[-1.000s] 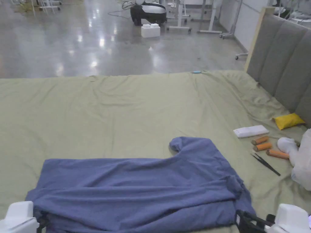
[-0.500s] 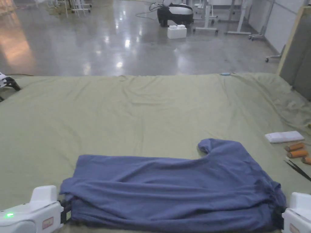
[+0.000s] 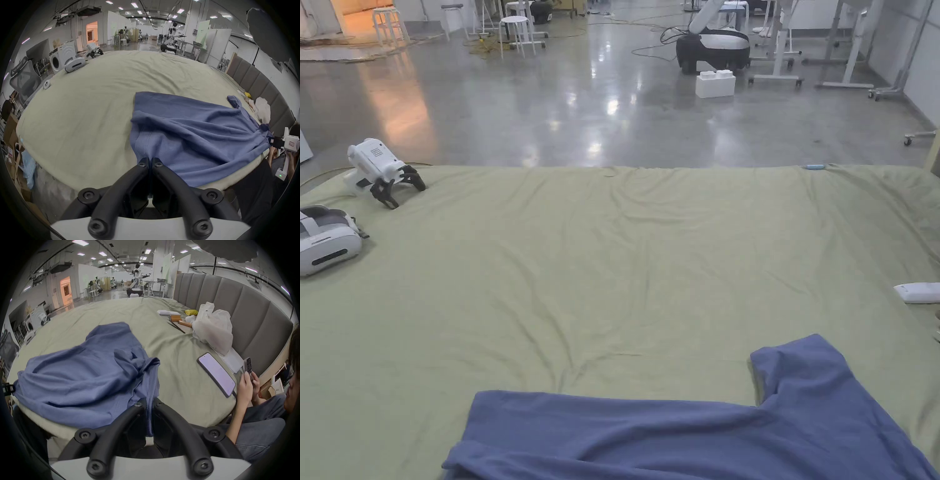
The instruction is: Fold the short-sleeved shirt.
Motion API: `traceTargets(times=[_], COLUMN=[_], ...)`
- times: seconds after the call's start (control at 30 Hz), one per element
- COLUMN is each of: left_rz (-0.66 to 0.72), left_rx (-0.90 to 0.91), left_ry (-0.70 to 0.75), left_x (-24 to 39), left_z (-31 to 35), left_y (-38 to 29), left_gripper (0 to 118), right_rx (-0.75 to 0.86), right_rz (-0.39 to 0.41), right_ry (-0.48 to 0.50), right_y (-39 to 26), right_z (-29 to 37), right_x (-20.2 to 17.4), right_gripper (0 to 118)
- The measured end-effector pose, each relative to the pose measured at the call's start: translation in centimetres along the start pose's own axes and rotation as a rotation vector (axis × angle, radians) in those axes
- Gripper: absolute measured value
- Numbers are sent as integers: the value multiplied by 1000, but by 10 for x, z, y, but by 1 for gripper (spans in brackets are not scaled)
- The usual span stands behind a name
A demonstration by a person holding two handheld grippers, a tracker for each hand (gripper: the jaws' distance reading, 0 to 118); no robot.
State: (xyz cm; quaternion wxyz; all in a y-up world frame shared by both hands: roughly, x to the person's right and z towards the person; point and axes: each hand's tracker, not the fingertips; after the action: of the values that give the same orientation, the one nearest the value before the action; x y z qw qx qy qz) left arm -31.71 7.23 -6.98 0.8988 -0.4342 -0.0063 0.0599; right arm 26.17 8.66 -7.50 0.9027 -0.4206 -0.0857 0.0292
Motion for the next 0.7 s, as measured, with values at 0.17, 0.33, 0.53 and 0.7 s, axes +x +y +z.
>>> traceTargets(times=[0.17, 0.33, 0.53, 0.7], left_rz=[31, 49, -138, -193], left_rx=[54, 471, 879, 950], left_ry=[37, -13, 49, 47], left_x=[-1, 22, 84, 112], left_z=[-1, 96, 207, 244], left_y=[0, 36, 60, 64], left_gripper=[83, 96, 96, 63], right_rx=[-32, 226, 600, 761], right_rz=[68, -43, -76, -46], right_ry=[-41, 85, 217, 280], right_y=[-10, 17, 64, 75], right_z=[-2, 56, 148, 199], right_x=[-4, 5, -10, -29], right_gripper=[60, 76, 76, 48])
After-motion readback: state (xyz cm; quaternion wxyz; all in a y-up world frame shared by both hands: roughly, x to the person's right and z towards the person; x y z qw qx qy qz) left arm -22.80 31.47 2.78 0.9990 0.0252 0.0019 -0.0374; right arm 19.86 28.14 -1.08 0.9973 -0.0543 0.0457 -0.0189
